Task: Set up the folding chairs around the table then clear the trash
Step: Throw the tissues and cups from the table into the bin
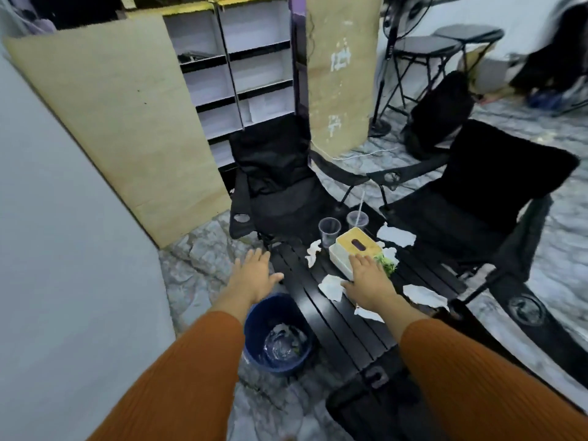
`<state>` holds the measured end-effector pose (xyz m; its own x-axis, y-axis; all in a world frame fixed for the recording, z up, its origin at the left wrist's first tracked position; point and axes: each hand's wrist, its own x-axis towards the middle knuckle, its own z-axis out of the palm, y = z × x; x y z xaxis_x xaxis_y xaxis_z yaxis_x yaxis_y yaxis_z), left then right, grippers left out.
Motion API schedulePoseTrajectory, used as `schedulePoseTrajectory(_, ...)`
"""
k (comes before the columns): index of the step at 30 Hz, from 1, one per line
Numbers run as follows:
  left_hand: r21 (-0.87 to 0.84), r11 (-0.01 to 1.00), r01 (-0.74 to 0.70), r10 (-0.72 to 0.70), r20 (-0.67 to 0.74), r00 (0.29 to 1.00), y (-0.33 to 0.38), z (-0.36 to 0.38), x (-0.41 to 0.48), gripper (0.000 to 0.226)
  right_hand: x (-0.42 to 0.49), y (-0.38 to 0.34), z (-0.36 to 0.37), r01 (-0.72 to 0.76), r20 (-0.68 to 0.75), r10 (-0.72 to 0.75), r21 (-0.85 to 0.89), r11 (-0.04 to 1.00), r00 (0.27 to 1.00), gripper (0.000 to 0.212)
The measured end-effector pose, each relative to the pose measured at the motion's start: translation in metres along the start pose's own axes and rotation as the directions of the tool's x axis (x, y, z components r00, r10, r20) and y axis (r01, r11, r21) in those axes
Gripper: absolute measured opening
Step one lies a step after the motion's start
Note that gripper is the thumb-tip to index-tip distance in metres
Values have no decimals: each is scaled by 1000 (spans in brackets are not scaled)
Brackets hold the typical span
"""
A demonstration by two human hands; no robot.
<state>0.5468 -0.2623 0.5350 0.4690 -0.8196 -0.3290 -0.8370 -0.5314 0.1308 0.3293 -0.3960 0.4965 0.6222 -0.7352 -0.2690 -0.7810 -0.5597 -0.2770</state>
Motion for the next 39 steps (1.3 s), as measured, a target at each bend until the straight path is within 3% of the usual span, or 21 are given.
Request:
schedulePoseTrajectory(7,-4,969,-247,246,103,964,45,46,83,75,3,39,42,-279,20,279,136,950,960,67)
schedulePoseTrajectory(14,8,939,-345,333,244,911,67,155,126,71,16,66,136,-397,125,379,192,898,917,64)
schedulePoseTrajectory(24,-84,962,-260,272,197,942,75,287,242,62,112,133,247,-477,62,479,259,840,876,57)
schedulePoseTrajectory(32,-44,964,-261,265,157,951,80,347,299,70,162,170,308,-455,132,438,153,877,889,77)
schedulePoseTrajectory(34,-63,967,-249,255,132,958,80,355,305,66,167,175,317,-452,145,438,83,888,887,67)
schedulePoseTrajectory(36,-169,954,-248,259,49,965,79,360,309,50,169,178,319,-449,47,447,66,891,893,48)
schedulePoseTrajectory(39,-311,915,-257,253,-56,966,78,364,307,27,171,181,313,-435,-63,457,220,873,887,40)
